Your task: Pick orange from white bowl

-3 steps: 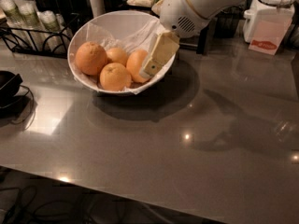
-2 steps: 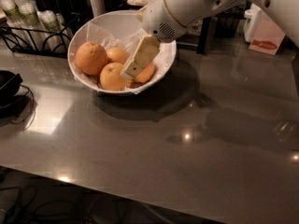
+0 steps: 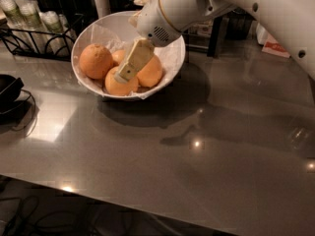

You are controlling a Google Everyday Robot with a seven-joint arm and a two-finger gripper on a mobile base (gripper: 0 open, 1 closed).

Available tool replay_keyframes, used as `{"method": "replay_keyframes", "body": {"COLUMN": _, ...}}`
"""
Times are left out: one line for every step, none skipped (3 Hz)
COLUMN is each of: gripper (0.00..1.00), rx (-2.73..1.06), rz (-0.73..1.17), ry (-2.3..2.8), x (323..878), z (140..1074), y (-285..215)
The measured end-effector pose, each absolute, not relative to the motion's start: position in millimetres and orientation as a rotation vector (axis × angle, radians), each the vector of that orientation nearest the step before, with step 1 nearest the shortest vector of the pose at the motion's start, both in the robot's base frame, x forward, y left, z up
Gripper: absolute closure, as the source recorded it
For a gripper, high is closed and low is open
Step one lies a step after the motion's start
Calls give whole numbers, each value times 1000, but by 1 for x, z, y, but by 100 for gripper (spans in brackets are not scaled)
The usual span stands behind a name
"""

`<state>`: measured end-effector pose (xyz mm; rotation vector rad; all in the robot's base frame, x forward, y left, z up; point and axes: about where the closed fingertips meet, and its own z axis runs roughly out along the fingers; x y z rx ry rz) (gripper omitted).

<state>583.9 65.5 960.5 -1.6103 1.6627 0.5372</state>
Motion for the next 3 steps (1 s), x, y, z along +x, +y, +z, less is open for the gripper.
{"method": "replay_keyframes", "body": {"gripper": 0, "rx": -1618, "rz": 545, "ry": 1639, "x": 601, "z": 951, "y": 80}}
{"method": "replay_keyframes", "body": {"gripper": 0, "rx": -1653, "rz": 566, "ry": 1605, "x": 618, "z": 942, "y": 99}}
{"method": "replay_keyframes", "body": {"gripper": 4, "rx": -1673, "rz": 573, "ry": 1595, "x": 629, "z": 935, "y": 110}}
